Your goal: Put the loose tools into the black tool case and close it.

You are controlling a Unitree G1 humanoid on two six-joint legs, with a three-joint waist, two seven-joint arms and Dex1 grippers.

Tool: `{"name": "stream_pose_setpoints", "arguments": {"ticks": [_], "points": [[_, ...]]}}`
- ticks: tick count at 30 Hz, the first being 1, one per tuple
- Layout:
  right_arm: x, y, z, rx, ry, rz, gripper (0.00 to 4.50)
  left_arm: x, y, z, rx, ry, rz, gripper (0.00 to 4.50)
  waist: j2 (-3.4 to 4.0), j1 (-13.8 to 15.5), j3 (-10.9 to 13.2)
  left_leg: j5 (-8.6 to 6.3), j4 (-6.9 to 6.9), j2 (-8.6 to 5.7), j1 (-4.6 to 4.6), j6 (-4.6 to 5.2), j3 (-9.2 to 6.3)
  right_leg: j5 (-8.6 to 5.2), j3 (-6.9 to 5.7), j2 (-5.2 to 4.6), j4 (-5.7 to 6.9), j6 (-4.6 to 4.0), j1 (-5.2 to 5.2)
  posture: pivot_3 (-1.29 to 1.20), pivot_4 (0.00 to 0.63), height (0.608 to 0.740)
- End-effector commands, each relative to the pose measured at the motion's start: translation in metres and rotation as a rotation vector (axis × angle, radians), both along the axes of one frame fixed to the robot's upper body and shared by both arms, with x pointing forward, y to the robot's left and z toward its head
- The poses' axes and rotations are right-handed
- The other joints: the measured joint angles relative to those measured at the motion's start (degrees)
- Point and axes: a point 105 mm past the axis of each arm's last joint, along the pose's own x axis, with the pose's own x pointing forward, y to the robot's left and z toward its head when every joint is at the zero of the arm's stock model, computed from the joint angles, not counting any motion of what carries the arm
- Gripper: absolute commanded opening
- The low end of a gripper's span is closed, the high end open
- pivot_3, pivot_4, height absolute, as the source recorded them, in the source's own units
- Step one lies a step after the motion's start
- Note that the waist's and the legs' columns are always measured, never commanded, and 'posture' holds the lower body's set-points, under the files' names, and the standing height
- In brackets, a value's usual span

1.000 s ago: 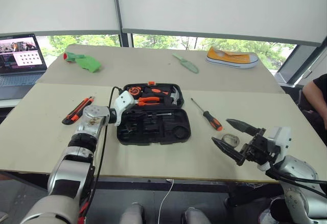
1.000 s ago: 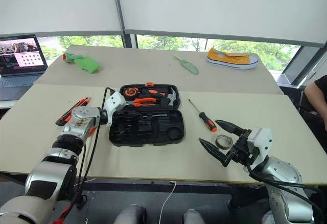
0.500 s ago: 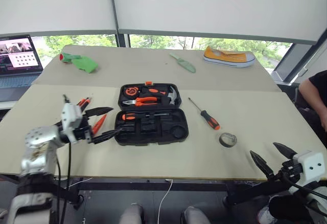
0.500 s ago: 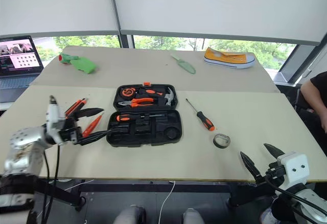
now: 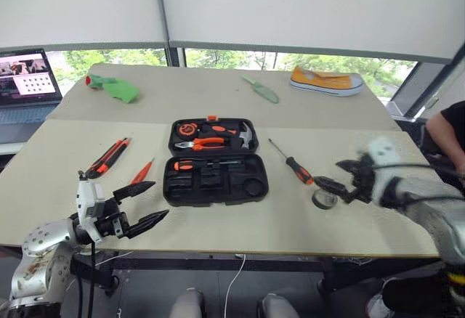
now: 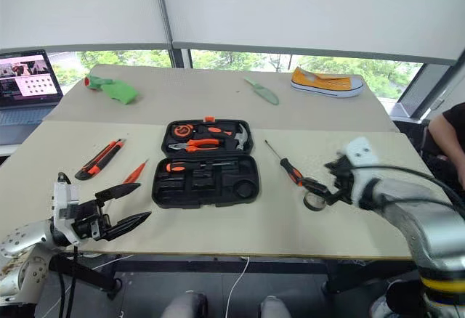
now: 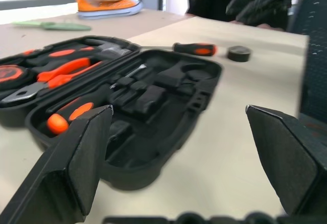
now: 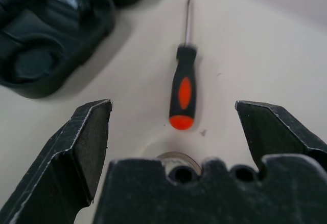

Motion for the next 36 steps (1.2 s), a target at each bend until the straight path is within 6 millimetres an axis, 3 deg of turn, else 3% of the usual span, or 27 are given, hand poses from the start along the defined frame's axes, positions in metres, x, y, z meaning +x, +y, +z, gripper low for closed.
{"name": "stream_pose_setpoints", "arguments": {"ticks": [1, 3, 7, 8, 10, 16, 18, 20, 23, 25, 27, 31, 36], "points": [[0.029, 0.007, 0.002, -0.082, 0.029, -0.029, 4.50, -0.002, -0.017, 0.009, 0.006, -0.056, -0.067, 4.48, 0.00, -0.25, 0.00, 0.00, 0.00, 0.00, -0.10, 0.00, 0.03, 0.04, 0.03, 0.01, 0.00, 0.12, -0.09, 0.00, 0.150, 0.740], [0.038, 0.008, -0.005, -0.163, 0.051, -0.024, 4.50, -0.003, -0.022, 0.010, 0.002, -0.054, -0.092, 4.48, -0.01, -0.03, 0.00, 0.00, -0.02, 0.00, -0.48, 0.02, 0.06, 0.26, 0.04, 0.04, 0.03, 0.51, -0.48, 0.00, 0.150, 0.740], [0.048, 0.016, -0.014, -0.155, 0.104, -0.013, 4.50, -0.007, -0.030, 0.004, 0.029, -0.052, -0.121, 4.48, -0.01, 0.32, 0.00, -0.08, -0.02, 0.00, -0.77, 0.14, 0.08, 0.27, -0.03, 0.05, 0.01, 0.56, -0.69, 0.00, 0.150, 0.740], [0.049, 0.017, -0.016, -0.154, 0.114, -0.016, 3.99, -0.007, -0.031, 0.004, 0.027, -0.057, -0.118, 4.50, 0.00, 0.28, 0.00, -0.08, -0.02, 0.00, -0.79, 0.14, 0.09, 0.27, -0.03, 0.05, 0.00, 0.56, -0.69, 0.00, 0.150, 0.740], [0.052, 0.014, -0.018, -0.180, 0.115, -0.026, 3.54, -0.009, -0.032, 0.006, 0.027, -0.066, -0.112, 4.50, 0.00, 0.08, 0.00, -0.08, -0.01, 0.00, -0.79, 0.14, 0.09, 0.28, -0.03, 0.06, 0.02, 0.58, -0.69, 0.00, 0.150, 0.740], [0.053, 0.011, -0.020, -0.123, 0.123, -0.053, 1.52, -0.012, -0.029, 0.008, 0.025, -0.076, -0.086, 4.50, 0.00, -0.26, 0.00, -0.06, 0.13, 0.05, -0.72, 0.15, 0.10, 0.31, -0.02, 0.08, 0.13, 0.58, -0.66, 0.00, 0.150, 0.740], [0.059, 0.002, 0.000, -0.075, -0.019, -0.109, 1.01, -0.008, -0.027, 0.018, -0.006, -0.097, -0.065, 4.50, 0.00, -0.16, 0.00, -0.06, 0.18, 0.06, -0.72, 0.15, 0.10, 0.31, -0.02, 0.07, 0.18, 0.58, -0.66, 0.00, 0.150, 0.740], [0.064, -0.001, 0.023, -0.060, -0.163, -0.129, 1.02, -0.005, -0.024, 0.024, -0.019, -0.111, -0.044, 4.50, 0.01, 0.01, 0.01, -0.06, 0.22, 0.05, -0.73, 0.15, 0.10, 0.31, -0.02, 0.07, 0.19, 0.59, -0.65, 0.00, 0.150, 0.740], [0.057, 0.052, 0.075, -0.040, -0.440, 0.177, 1.02, 0.004, -0.014, 0.020, 0.026, -0.118, 0.027, 4.50, 0.08, -0.21, 0.05, -0.06, 0.24, 0.04, -0.75, 0.15, 0.13, 0.33, 0.02, 0.07, 0.20, 0.63, -0.68, 0.00, 0.150, 0.740], [0.039, 0.096, 0.084, -0.087, -0.523, 0.478, 1.02, 0.008, -0.004, 0.014, 0.047, -0.107, 0.084, 4.50, 0.14, -1.16, 0.08, -0.06, 0.24, 0.08, -0.73, 0.15, 0.14, 0.33, 0.04, 0.13, 0.20, 0.63, -0.68, 0.00, 0.150, 0.740], [0.030, 0.129, 0.080, -0.172, -0.539, 0.699, 1.02, 0.008, 0.006, 0.009, 0.038, -0.091, 0.138, 4.50, 0.17, -2.45, 0.11, -0.06, 0.21, 0.20, -0.62, 0.16, 0.14, 0.38, 0.12, 0.30, 0.21, 0.56, -0.68, 0.00, 0.150, 0.740], [0.033, 0.171, 0.059, -0.318, -0.475, 0.896, 1.02, 0.005, 0.025, 0.011, -0.023, -0.110, 0.302, 4.50, 0.17, -2.68, 0.11, -0.06, 0.16, 0.58, -0.53, 0.15, 0.13, 0.46, 0.10, 0.65, 0.22, 0.38, -0.65, 0.00, 0.150, 0.740], [0.042, 0.183, 0.030, -0.454, -0.376, 0.939, 1.02, -0.004, 0.024, 0.010, -0.084, -0.115, 0.374, 4.50, 0.13, -1.06, 0.13, -0.01, 0.17, 0.68, -0.63, 0.02, 0.18, 0.49, 0.01, 0.67, 0.22, 0.25, -0.72, 0.00, 0.150, 0.740]]}}
